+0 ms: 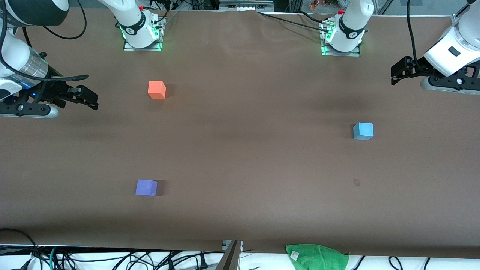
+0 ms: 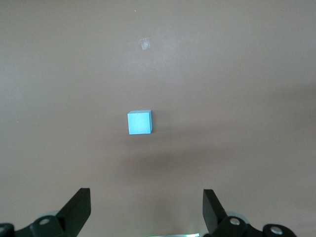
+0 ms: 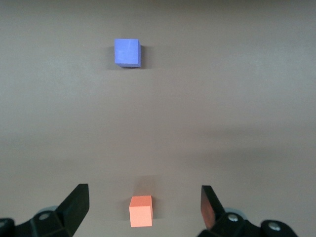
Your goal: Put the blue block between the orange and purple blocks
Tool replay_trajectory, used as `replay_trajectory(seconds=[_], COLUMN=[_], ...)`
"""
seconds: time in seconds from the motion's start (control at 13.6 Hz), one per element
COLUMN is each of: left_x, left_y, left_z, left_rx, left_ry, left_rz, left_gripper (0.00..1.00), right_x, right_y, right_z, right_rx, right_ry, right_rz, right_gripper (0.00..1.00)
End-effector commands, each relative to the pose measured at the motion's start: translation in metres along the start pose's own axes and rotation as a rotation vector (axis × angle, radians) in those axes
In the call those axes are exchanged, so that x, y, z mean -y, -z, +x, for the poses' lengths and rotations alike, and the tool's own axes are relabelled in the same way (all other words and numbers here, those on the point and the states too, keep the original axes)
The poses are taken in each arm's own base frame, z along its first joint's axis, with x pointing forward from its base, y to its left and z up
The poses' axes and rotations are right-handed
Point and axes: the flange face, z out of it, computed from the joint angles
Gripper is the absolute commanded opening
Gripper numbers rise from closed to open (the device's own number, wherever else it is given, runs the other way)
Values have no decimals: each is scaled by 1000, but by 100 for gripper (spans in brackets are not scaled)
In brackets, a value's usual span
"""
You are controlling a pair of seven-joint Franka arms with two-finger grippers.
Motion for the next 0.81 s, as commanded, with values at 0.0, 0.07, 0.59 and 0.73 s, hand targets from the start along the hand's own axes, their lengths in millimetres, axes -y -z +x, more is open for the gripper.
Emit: replay_trajectory(seconds=[0.0,0.07,0.59,0.73], left_x=[-2,-2,-8,-4], left_y=[6,6,5,3], left_z=[-2,-2,-2,-2], left_rx=[-1,-1,2,7], left_ry=[-18,-18,-27,-3], left_rz=[-21,-21,-21,-50], left_gripper=[100,100,100,100], right_x=[2,3,5,5], right_y=[3,2,3,3], right_z=[-2,-2,-2,-3], right_rx=[-2,-1,-2,-4], right_ry=[8,7,13,13], right_rz=[17,16,17,17], right_gripper=[100,100,100,100])
